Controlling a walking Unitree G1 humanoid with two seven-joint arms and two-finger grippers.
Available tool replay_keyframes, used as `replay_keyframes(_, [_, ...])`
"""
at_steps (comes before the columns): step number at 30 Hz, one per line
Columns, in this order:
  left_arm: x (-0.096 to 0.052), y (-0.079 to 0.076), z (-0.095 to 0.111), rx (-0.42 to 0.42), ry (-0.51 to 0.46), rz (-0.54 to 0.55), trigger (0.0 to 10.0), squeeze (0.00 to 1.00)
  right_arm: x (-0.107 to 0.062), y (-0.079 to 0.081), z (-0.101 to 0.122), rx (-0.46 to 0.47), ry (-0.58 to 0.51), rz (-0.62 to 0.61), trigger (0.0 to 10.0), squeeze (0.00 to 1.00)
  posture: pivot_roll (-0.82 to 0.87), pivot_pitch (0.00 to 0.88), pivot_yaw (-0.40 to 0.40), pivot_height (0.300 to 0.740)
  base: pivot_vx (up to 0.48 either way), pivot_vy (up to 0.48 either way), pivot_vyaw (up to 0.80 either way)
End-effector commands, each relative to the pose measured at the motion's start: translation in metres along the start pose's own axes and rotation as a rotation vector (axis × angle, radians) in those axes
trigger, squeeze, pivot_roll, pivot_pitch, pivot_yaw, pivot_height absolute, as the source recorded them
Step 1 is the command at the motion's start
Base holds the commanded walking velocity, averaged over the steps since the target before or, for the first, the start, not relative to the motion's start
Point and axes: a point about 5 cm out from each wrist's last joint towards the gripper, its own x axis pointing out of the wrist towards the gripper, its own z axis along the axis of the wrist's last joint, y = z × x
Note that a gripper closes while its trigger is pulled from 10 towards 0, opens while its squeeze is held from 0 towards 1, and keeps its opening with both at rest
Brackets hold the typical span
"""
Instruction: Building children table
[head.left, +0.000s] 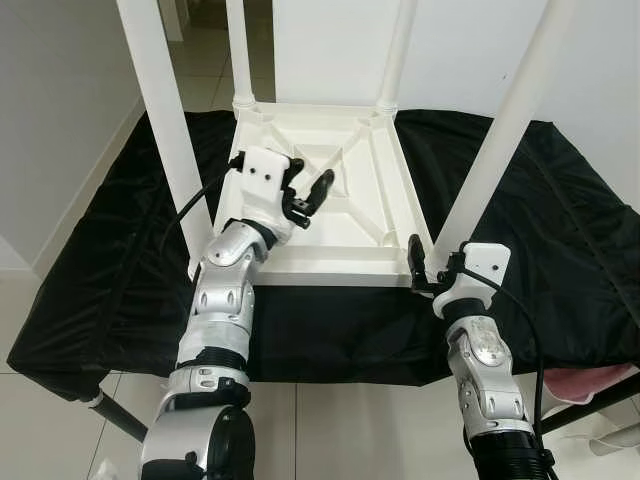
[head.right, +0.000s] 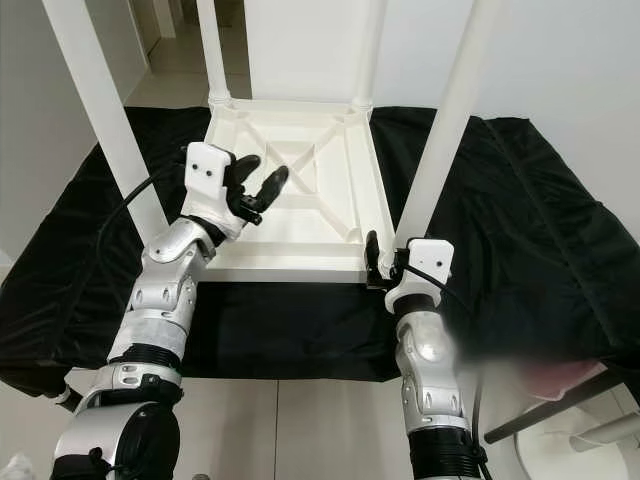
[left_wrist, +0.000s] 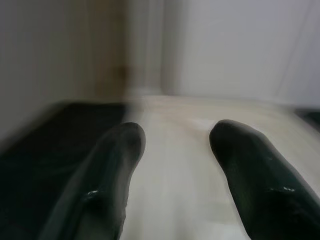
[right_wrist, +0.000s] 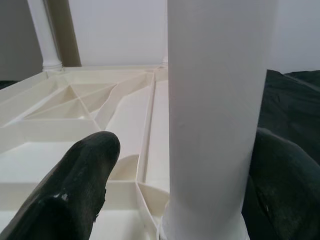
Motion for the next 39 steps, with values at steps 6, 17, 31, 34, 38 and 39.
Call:
replay_keyframes(6, [-0.005,0.000,-0.015,0.023,0.086,0.189,10.0,0.00,0.001,0.005,-0.002,0.011,0.001,0.032,10.0,0.00,-0.02,0.059,-0.008,0.740,0.000,0.000,0.00])
replay_keyframes(17, [-0.008,-0.034,-0.015,0.068,0.045,0.013,10.0,0.00,0.001,0.008,-0.003,0.027,0.004,0.051,10.0,0.00,-0.01,0.065,-0.009,0.740,0.000,0.000,0.00])
replay_keyframes(31, [0.001,0.008,-0.028,0.213,0.104,0.239,10.0,0.00,0.007,-0.008,-0.014,0.075,0.062,0.072,10.0,0.00,0.00,0.064,0.000,0.740,0.000,0.000,0.00])
replay_keyframes(34, [0.003,0.014,-0.028,0.225,0.102,0.262,10.0,0.00,0.011,-0.017,-0.013,0.068,0.062,0.056,10.0,0.00,0.00,0.064,0.000,0.740,0.000,0.000,0.00])
replay_keyframes(38, [0.003,0.028,-0.031,0.278,0.108,0.316,10.0,0.00,0.019,-0.033,-0.009,0.029,0.054,0.033,10.0,0.00,0.00,0.063,0.000,0.740,0.000,0.000,0.00])
replay_keyframes(39, [0.003,0.028,-0.031,0.278,0.108,0.316,10.0,0.00,0.019,-0.033,-0.009,0.029,0.054,0.033,10.0,0.00,0.00,0.063,0.000,0.740,0.000,0.000,0.00])
